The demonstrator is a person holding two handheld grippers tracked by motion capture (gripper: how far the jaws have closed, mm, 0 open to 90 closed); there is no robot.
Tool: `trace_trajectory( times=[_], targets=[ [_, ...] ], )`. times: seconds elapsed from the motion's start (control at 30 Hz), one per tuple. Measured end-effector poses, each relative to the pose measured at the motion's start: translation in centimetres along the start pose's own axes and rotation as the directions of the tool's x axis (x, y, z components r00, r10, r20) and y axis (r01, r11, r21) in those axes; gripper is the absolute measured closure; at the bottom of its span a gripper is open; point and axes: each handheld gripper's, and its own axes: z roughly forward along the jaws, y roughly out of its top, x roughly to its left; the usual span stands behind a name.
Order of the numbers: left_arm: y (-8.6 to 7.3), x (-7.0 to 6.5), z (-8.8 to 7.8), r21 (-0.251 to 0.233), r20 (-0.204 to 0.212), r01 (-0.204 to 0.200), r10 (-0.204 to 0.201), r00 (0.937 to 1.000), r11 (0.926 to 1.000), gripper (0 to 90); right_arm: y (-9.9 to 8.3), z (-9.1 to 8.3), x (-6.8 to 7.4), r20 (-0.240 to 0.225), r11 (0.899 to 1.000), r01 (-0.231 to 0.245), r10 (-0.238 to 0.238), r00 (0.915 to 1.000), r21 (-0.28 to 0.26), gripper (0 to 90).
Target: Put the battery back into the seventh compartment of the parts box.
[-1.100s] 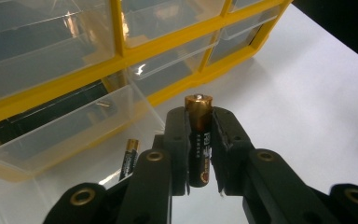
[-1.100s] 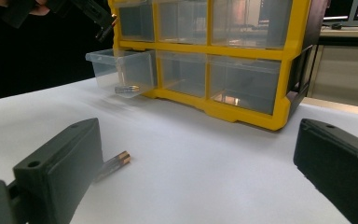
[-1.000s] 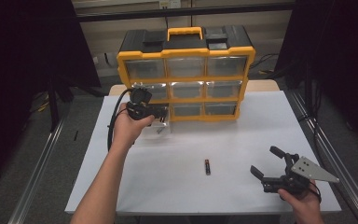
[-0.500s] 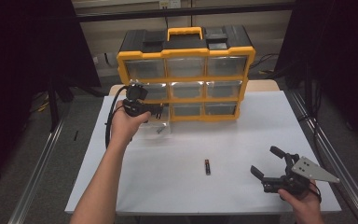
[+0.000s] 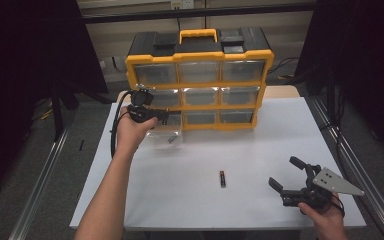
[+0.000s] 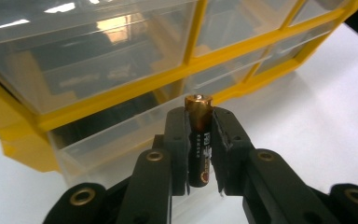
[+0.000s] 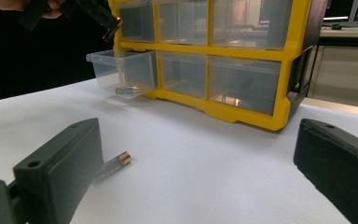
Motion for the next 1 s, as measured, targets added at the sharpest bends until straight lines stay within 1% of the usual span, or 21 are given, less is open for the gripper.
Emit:
trace_trajectory(
  times=[0.07,0.1,0.17,0.2,0.23,0.33,0.43,0.47,0.5,0.53,0.57,0.6,0.73,0.77,0.8,0.83,0.87,0.9,0.93,0.97,1.0],
  targets=[
    [0.0,0.2,0.2,0.004,-0.007,-0.006,0.006,1.0,1.0,77.3,0.0,0.0,0.0,0.001,1.0,0.001,-0.001,1.0,0.0,1.0],
    [-0.1,0.2,0.3,-0.003,-0.014,0.008,-0.008,0.9999,1.0,77.3,0.0,0.0,0.0,0.001,1.0,0.0,0.0,1.0,0.0,1.0],
    [-0.1,0.3,0.5,0.013,-0.012,-0.005,0.005,0.9999,0.9999,77.3,0.0,0.0,0.0,0.001,1.0,0.001,-0.001,1.0,-0.001,1.0],
    [-0.1,0.2,0.7,0.007,-0.013,0.006,-0.006,0.9999,1.0,77.3,0.0,0.0,0.0,0.001,1.0,0.002,-0.002,1.0,-0.002,1.0],
    [-0.2,0.2,0.8,0.014,-0.017,-0.004,0.004,0.9998,0.9999,77.3,0.0,0.0,0.0,0.001,1.0,0.003,-0.003,1.0,-0.002,1.0],
    [-0.3,0.2,1.0,0.023,-0.015,-0.009,0.009,0.9999,0.9997,77.2,0.0,0.0,0.0,0.0,1.0,0.002,-0.002,1.0,-0.002,1.0],
    [-0.4,0.3,1.2,0.025,-0.017,-0.005,0.005,0.9998,0.9997,76.8,0.0,-0.1,0.0,-0.002,1.0,0.001,-0.001,1.0,0.002,1.0],
    [-0.7,0.4,1.4,0.008,-0.015,0.013,-0.012,0.9998,0.9999,75.9,0.0,0.0,0.0,0.0,1.0,0.0,0.0,1.0,0.0,1.0],
    [-0.7,0.5,1.4,0.01,-0.016,0.015,-0.015,0.9998,0.9998,72.3,0.0,0.0,0.0,0.0,1.0,0.001,-0.001,1.0,0.001,1.0],
    [-0.8,0.6,1.3,0.025,-0.012,0.0,0.0,0.9999,0.9997,67.4,0.0,0.0,0.0,-0.001,1.0,0.002,-0.002,1.0,0.0,1.0],
    [-0.9,0.6,1.3,0.022,0.002,0.001,-0.001,1.0,0.9998,67.2,0.0,0.0,0.0,0.0,1.0,0.0,0.0,1.0,0.001,1.0],
    [-1.0,0.5,1.3,0.016,0.0,0.014,-0.014,0.9999,0.9998,65.6,0.0,0.0,0.0,-0.001,1.0,-0.001,0.001,1.0,0.002,1.0],
    [-1.3,0.3,1.0,0.019,0.01,-0.006,0.005,0.9999,0.9998,57.5,0.0,0.0,0.0,-0.006,1.0,0.0,0.0,1.0,0.001,1.0],
    [-1.4,0.0,1.0,0.0,0.021,0.013,-0.013,0.9997,0.9999,55.3,0.0,0.0,0.0,-0.004,1.0,0.002,-0.002,1.0,0.0,1.0],
    [-1.5,0.0,0.9,0.009,0.034,-0.002,0.002,0.9994,1.0,53.5,0.0,0.0,0.0,-0.009,1.0,0.002,-0.002,1.0,0.001,1.0],
    [-1.6,-0.3,1.0,-0.008,0.04,0.014,-0.014,0.9991,0.9999,51.2,0.0,0.0,0.0,-0.007,1.0,0.002,-0.002,1.0,-0.001,1.0],
    [-1.8,-0.5,1.0,-0.003,0.047,-0.007,0.007,0.9989,1.0,48.3,0.0,0.0,0.0,-0.006,1.0,0.002,-0.002,1.0,0.0,1.0],
    [-1.9,-0.6,0.9,0.002,0.053,-0.005,0.005,0.9986,1.0,46.3,0.0,0.0,0.0,-0.005,1.0,0.001,-0.001,1.0,0.002,1.0],
    [-2.0,-0.8,0.8,-0.011,0.059,-0.014,0.015,0.9982,0.9998,44.1,0.0,0.0,0.0,-0.004,1.0,0.001,-0.001,1.0,0.002,1.0],
    [-2.1,-1.1,0.8,-0.018,0.06,0.003,-0.001,0.9982,0.9998,41.7,0.0,0.0,0.0,-0.003,1.0,0.001,-0.001,1.0,0.002,1.0],
    [-2.2,-1.3,0.8,-0.02,0.07,-0.018,0.019,0.9974,0.9996,40.6,0.0,0.0,0.0,-0.004,1.0,0.003,-0.003,1.0,0.002,1.0]
  ],
)
